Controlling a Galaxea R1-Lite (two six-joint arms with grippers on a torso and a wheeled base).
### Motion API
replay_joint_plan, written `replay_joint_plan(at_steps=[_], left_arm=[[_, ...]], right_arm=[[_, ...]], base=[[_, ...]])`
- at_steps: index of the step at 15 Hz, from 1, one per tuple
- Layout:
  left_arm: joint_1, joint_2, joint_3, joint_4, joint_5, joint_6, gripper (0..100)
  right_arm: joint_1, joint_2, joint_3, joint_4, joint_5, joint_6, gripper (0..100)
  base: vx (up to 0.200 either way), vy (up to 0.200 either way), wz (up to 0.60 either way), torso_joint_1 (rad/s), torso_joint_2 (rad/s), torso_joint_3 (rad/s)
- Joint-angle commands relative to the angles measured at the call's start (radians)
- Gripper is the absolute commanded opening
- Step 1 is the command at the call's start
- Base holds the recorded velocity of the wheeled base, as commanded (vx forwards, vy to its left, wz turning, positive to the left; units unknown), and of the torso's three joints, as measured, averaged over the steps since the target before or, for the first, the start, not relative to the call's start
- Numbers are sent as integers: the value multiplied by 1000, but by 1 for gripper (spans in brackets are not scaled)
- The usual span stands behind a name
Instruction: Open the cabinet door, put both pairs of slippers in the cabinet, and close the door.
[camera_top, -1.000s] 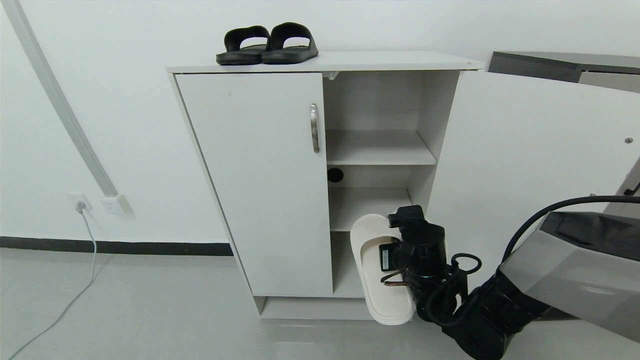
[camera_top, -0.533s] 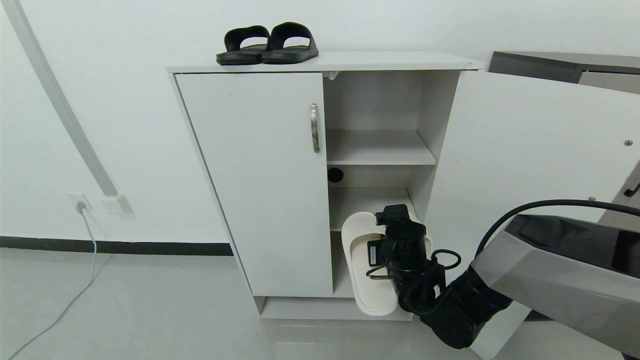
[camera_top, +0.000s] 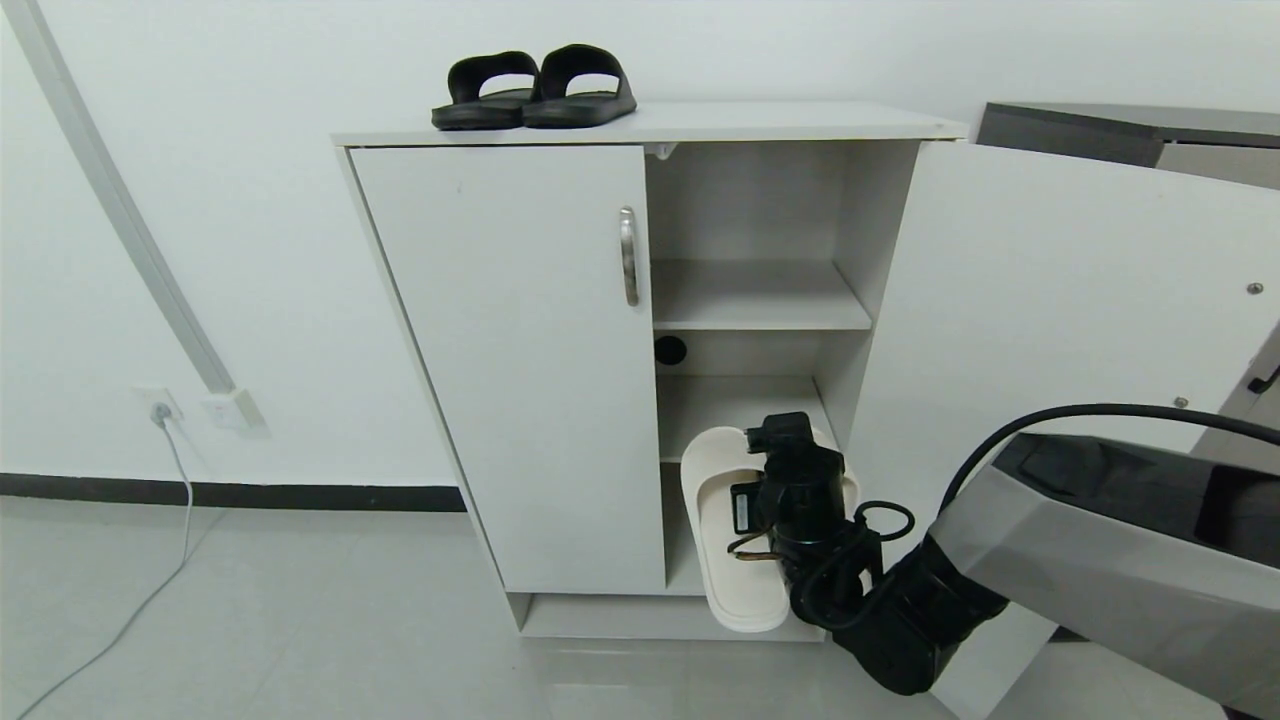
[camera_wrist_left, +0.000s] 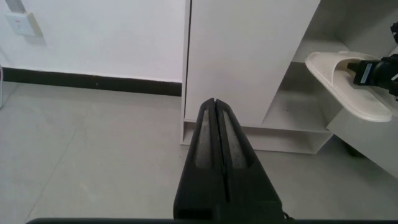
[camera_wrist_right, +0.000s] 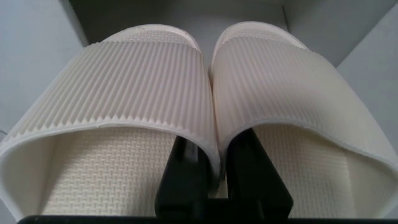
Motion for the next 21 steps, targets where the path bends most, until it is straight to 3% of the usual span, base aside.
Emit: replay_joint_plan(at_steps=[1,13,18,21], left_arm=[[0,2,0,0,0,0,0],[0,2,0,0,-6,3,0],[0,3,0,0,-7,4,0],[0,2,0,0,-7,3,0]], right_arm=[[15,2,-1,-2,-1,1,0],[0,45,-58,-12,-9,1,0],[-10,45,-50,-178,-43,-85,0],[-14,59,-44,-206,-41,-96,0]], base=[[0,0,0,0,0,0],[0,0,0,4,2,-158],[0,0,0,0,0,0],[0,0,0,0,0,0]])
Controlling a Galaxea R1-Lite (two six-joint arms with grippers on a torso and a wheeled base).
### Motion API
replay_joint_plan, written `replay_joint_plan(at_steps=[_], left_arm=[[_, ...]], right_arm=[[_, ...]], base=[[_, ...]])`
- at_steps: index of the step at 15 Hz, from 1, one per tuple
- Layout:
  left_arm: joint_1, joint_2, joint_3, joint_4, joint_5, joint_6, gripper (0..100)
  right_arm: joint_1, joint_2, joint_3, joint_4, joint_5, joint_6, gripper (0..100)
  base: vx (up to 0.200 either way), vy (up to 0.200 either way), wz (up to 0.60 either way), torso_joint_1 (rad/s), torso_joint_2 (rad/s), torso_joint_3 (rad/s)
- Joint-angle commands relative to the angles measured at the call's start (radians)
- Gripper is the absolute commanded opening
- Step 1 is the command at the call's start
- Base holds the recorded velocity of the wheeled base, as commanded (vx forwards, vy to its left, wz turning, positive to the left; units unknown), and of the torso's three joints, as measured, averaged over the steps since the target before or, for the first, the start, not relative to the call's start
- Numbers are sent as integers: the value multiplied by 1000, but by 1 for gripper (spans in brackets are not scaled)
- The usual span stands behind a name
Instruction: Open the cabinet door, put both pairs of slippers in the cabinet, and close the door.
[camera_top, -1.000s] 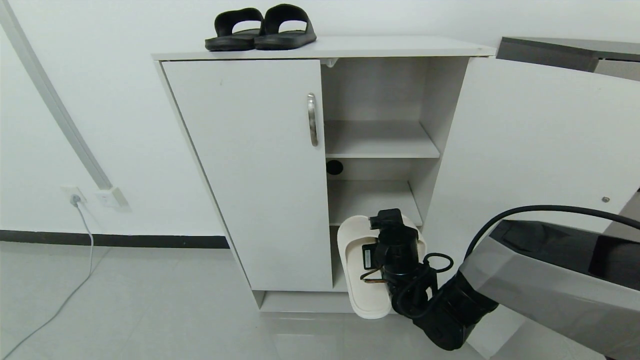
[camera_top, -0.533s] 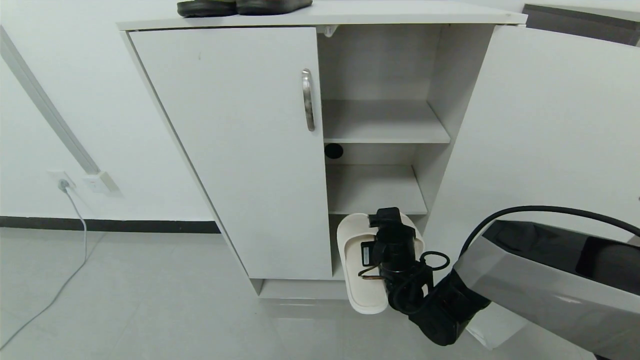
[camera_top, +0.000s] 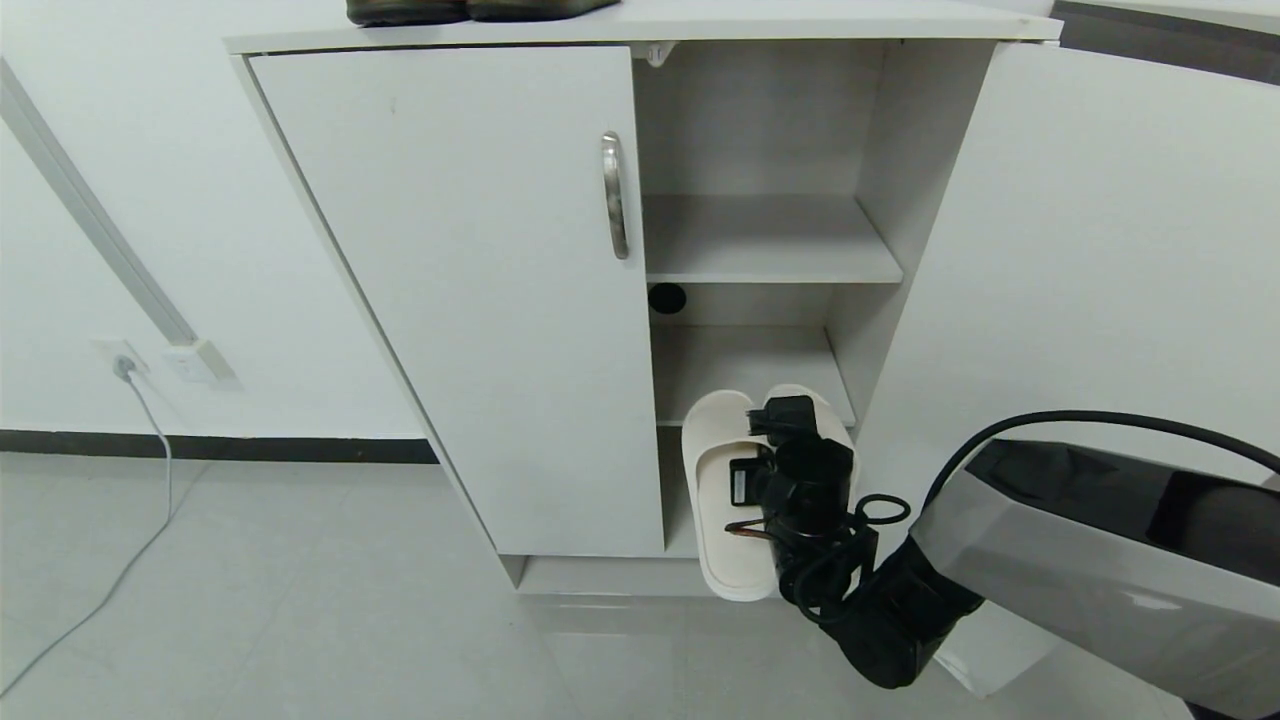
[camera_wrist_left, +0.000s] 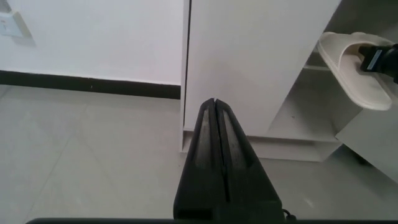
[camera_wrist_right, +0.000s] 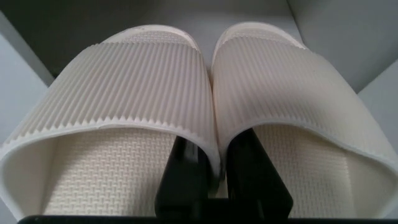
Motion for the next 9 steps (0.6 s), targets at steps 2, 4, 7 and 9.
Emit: replay_joint_plan(at_steps=[2,4,7,9], left_arm=[[0,0,0,0,0,-2,0],[0,1,0,0,0,-1,0],[0,0,0,0,0,-1,0],[0,0,0,0,0,-2,0]], right_arm=[[0,9,2,-3,1,0,0],[-2,9,0,-3,1,0,0],[-3,8,0,-8,1,0,0],[-3,6,0,-9,0,-2,0]], base=[[0,0,0,0,0,0],[0,0,0,0,0,0],[200,0,0,1,2,4],[200,0,0,0,0,5]])
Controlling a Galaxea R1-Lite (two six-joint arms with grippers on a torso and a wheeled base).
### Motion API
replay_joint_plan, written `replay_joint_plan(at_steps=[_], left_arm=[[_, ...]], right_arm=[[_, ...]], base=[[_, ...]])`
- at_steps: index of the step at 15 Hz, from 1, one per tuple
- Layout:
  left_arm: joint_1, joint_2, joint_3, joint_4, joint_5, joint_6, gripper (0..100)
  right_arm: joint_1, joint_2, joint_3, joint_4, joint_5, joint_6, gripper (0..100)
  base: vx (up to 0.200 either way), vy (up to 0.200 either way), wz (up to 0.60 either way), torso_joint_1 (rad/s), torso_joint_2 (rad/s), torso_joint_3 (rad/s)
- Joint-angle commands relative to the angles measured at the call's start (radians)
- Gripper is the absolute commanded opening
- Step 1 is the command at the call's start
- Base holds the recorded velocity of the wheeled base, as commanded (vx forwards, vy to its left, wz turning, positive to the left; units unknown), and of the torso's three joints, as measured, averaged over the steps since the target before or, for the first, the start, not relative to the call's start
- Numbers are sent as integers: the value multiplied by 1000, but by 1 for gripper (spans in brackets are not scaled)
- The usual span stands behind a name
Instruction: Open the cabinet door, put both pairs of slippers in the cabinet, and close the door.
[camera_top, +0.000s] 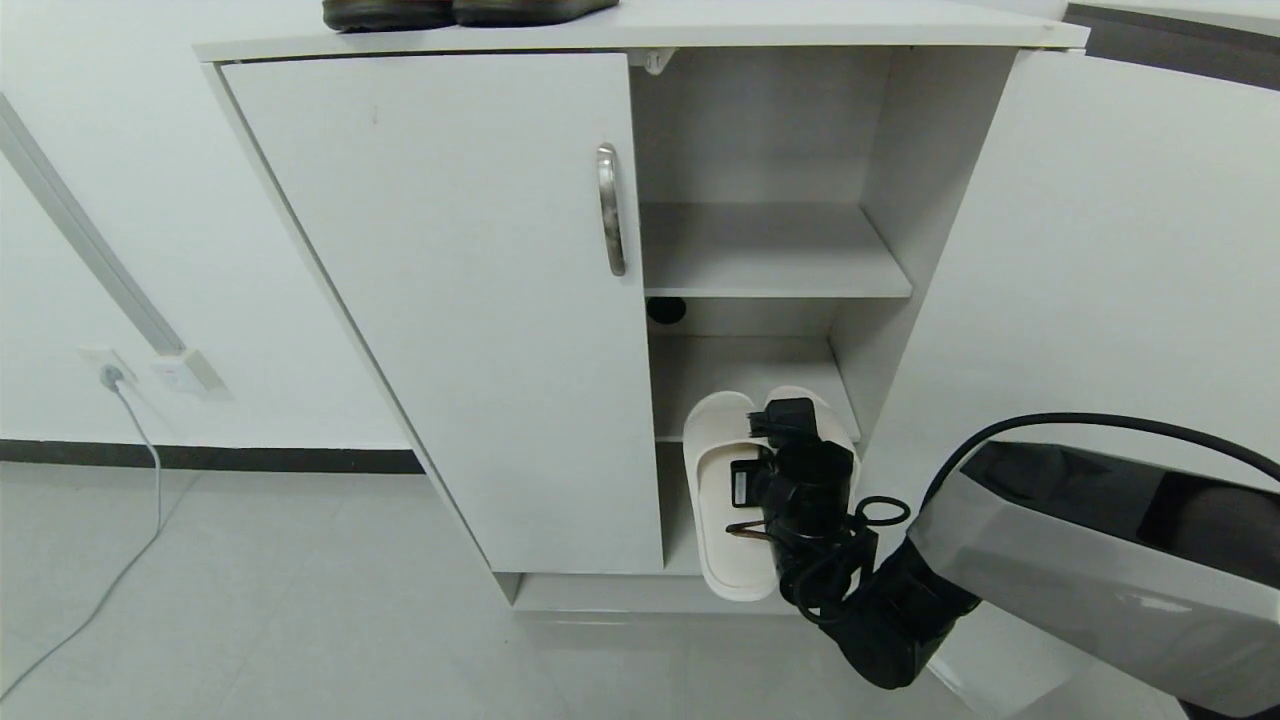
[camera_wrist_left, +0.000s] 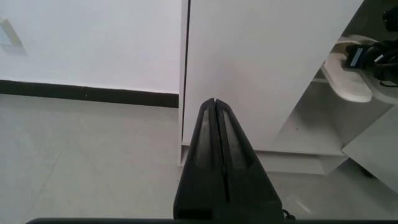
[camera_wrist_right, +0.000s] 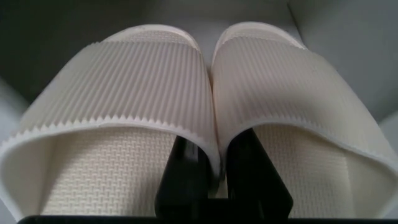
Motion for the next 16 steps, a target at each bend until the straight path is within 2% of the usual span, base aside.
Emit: replay_joint_plan(at_steps=[1,4,5,10,12,15,16], left_arm=[[0,0,0,0,0,-1,0],[0,0,0,0,0,-1,0],[0,0,0,0,0,-1,0],[0,1,0,0,0,-3,0],[0,0,0,0,0,-3,0],[0,0,0,0,0,-4,0],[0,0,0,0,0,-7,0]], right_arm=[[2,1,0,1,1,0,0],[-1,24,-3,3,7,0,0],[-12,38,-16,11,13,0,0],[-50,109,-234,142,16,3,0],[-55,120,-257,152,16,2,0],[-55,121,-254,150,15,3,0],[-55,121,-256,150,15,3,0]], base=[[200,0,0,12,-2,-2],[200,0,0,4,2,-1],[0,0,0,0,0,0],[0,0,0,0,0,0],[0,0,0,0,0,0],[200,0,0,1,2,5],[0,0,0,0,0,0]])
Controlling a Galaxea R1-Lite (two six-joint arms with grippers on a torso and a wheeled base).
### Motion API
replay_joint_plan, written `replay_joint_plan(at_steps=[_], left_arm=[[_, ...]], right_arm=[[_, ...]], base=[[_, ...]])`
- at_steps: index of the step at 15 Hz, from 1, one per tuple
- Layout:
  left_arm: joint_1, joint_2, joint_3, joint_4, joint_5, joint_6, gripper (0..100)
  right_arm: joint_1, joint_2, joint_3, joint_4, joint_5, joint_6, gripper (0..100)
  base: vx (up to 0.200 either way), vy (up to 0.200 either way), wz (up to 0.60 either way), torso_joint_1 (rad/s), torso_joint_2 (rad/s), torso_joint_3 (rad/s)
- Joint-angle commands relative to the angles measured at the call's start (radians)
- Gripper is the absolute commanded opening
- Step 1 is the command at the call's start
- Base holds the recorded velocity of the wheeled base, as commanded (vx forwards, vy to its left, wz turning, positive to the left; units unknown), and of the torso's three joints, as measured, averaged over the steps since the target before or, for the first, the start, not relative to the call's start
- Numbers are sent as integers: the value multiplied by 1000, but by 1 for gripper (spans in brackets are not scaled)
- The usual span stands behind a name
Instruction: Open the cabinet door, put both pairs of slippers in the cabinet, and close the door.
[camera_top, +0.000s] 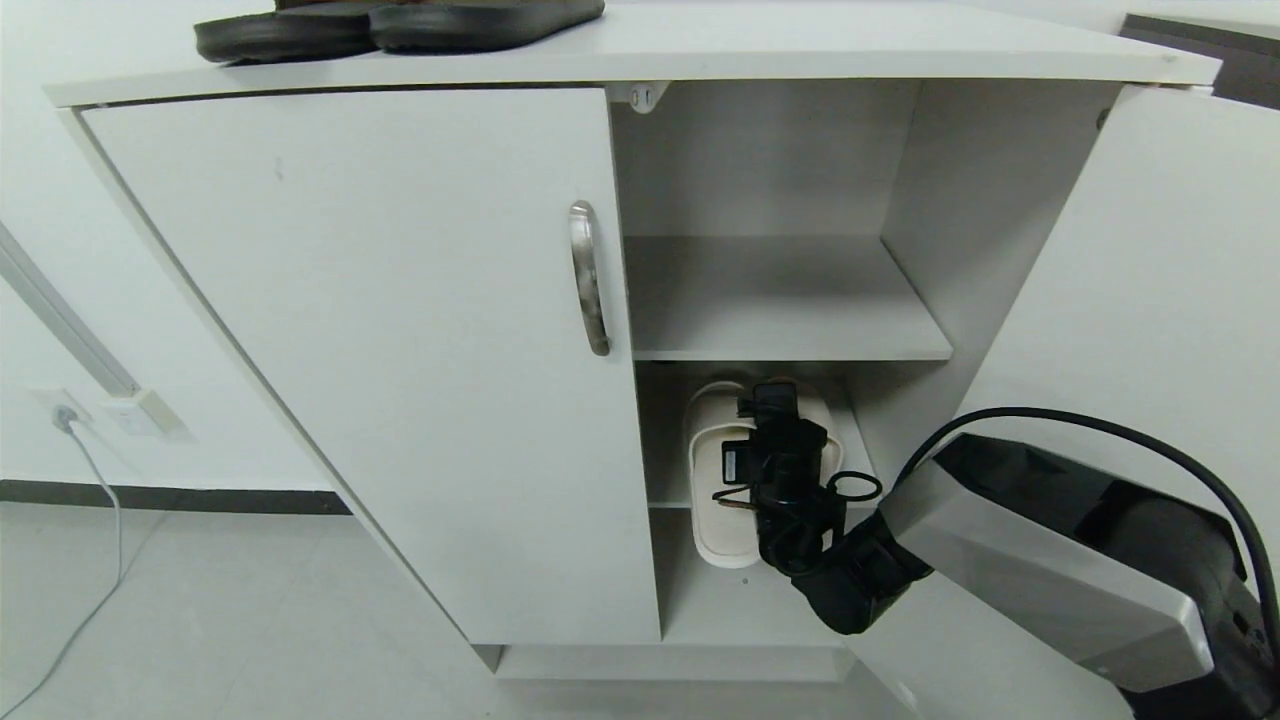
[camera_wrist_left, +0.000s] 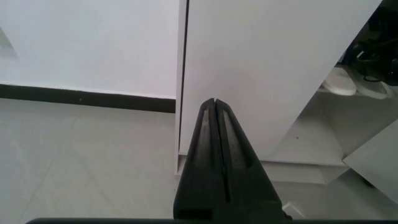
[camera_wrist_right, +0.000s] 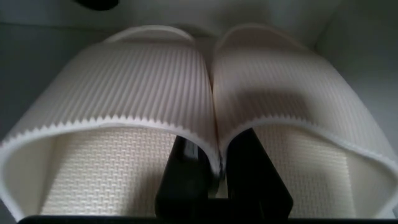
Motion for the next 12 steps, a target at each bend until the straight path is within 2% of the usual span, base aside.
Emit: replay_joint_plan(at_steps=[1,6,12], left_arm=[[0,0,0,0,1,-7,0],[0,0,0,0,1,-8,0],[0,0,0,0,1,-10,0]], right_arm=[[0,7,-6,2,0,0,0],[-12,38,-80,22,29,0,0],[-49,72,-215,135,41,5,0]], base=[[0,0,0,0,0,0],[0,0,0,0,0,0],[0,0,0,0,0,0]])
